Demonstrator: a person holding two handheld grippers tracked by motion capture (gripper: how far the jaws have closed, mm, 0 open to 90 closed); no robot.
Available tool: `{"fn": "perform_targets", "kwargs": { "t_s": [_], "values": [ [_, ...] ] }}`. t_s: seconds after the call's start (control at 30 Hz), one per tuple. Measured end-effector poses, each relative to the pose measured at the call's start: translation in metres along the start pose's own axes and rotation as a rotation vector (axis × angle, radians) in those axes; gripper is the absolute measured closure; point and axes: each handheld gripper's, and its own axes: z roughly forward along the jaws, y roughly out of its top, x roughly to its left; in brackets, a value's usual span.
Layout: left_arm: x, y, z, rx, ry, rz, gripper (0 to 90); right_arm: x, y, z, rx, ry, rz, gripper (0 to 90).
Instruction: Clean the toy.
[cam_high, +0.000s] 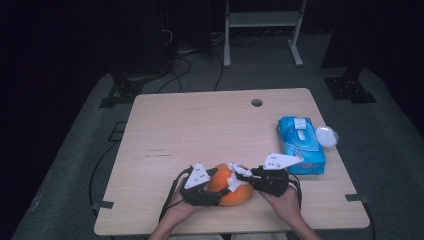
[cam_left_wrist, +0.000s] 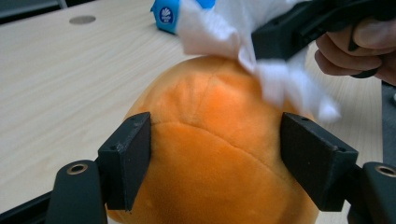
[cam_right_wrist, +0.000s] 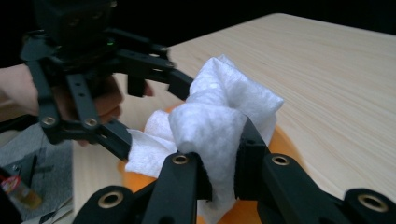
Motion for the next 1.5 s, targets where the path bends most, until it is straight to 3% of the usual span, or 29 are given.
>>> {"fn": "perform_targets", "kwargs": {
  "t_s": [0.07,0.2,0.3,0.33,0.4,0.47,0.53,0.6,0.7,0.77,0.8,0.83,0.9,1.0,1.07,1.1,1.17,1.27,1.37,1.4,1.5],
  "values": [
    [0.002,0.001,-0.004,-0.014,-0.014,-0.002,23.2,-0.001,-0.001,0.001,0.018,-0.01,-0.014,79.9],
    [0.013,0.0,-0.013,-0.034,-0.005,-0.069,11.7,-0.016,-0.008,-0.004,0.02,-0.043,0.028,79.9],
    [0.016,-0.004,-0.007,-0.02,-0.052,-0.111,17.6,-0.021,-0.009,-0.008,0.007,-0.049,0.062,79.9],
    [0.013,-0.005,-0.004,-0.017,-0.056,-0.092,24.6,-0.019,-0.007,-0.008,0.008,-0.045,0.057,79.9],
    [0.005,-0.003,-0.002,-0.019,-0.045,-0.048,29.1,-0.011,-0.002,-0.007,0.002,-0.029,0.027,79.8],
    [-0.002,0.001,-0.002,-0.012,-0.037,0.008,31.9,-0.002,0.004,-0.005,-0.013,0.01,0.003,79.8],
    [-0.006,0.003,-0.002,-0.009,-0.035,0.042,32.7,0.002,0.008,-0.003,0.002,0.002,-0.039,79.8],
    [-0.004,0.003,-0.004,-0.024,-0.039,0.019,30.5,-0.003,0.006,-0.005,0.015,-0.014,-0.03,79.8],
    [0.004,0.002,-0.003,-0.023,0.0,-0.078,13.1,-0.013,0.0,-0.01,0.039,-0.047,-0.009,79.9],
    [0.007,-0.001,0.0,-0.013,-0.016,-0.134,11.1,-0.016,-0.003,-0.013,0.038,-0.048,0.018,79.9],
    [0.007,-0.003,0.003,-0.001,-0.035,-0.15,11.8,-0.015,-0.002,-0.014,0.043,-0.053,0.008,80.0],
    [0.006,-0.004,0.004,0.006,-0.048,-0.144,15.8,-0.013,-0.001,-0.014,0.045,-0.054,0.004,80.0],
    [0.001,-0.002,0.004,0.006,-0.03,-0.063,23.6,-0.005,0.003,-0.012,0.038,-0.039,-0.014,80.0],
    [-0.013,0.005,0.006,-0.007,-0.032,0.053,30.4,0.012,0.013,-0.005,0.016,0.019,-0.055,80.0],
    [-0.021,0.006,0.007,-0.002,-0.037,0.122,30.9,0.02,0.019,0.001,0.038,0.011,-0.105,79.9],
    [-0.023,0.005,0.007,-0.003,-0.035,0.132,30.5,0.02,0.021,0.002,0.049,-0.008,-0.12,79.9],
    [-0.019,0.004,0.007,-0.017,-0.041,0.089,26.5,0.012,0.019,-0.002,0.049,-0.029,-0.097,79.9],
    [-0.011,0.002,0.009,-0.019,-0.01,-0.026,11.5,0.001,0.012,-0.012,0.052,-0.072,-0.07,80.0],
    [-0.005,-0.001,0.014,-0.017,-0.048,-0.135,10.2,-0.001,0.01,-0.02,0.048,-0.078,-0.06,80.0],
    [-0.005,-0.002,0.015,-0.016,-0.08,-0.137,13.5,0.0,0.011,-0.021,0.044,-0.076,-0.063,80.0],
    [-0.012,-0.002,0.016,-0.013,-0.082,-0.082,24.0,0.011,0.012,-0.017,0.042,-0.033,-0.077,80.1]
  ]
}}
